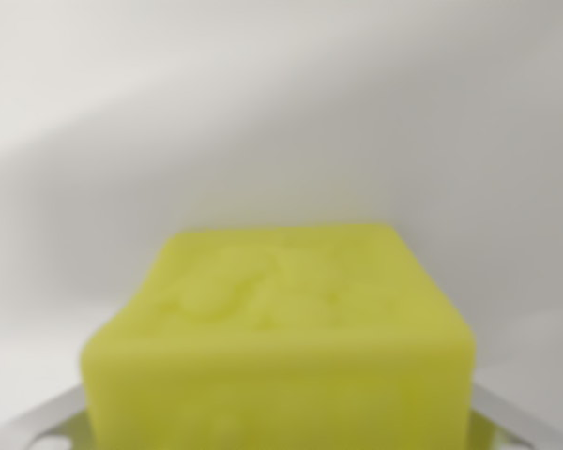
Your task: Pick yellow cube
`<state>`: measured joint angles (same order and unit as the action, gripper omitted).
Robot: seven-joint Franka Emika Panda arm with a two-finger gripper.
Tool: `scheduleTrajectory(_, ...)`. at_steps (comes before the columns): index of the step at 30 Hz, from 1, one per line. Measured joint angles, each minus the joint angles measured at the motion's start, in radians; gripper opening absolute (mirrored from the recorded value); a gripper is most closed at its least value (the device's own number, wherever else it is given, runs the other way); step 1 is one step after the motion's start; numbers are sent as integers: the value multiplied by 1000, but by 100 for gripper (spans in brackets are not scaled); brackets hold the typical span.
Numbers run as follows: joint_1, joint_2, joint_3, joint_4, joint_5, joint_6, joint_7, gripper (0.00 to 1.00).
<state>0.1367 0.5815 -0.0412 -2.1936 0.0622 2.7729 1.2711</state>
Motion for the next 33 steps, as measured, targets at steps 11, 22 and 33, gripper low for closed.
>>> scheduleTrajectory(11,-1,-64,-1,-19,-10,-44,8,0)
scheduleTrajectory(22,-3,-133,0,-35,-21,-98,16,0)
scheduleTrajectory(33,-5,-199,0,-44,-30,-154,23,0)
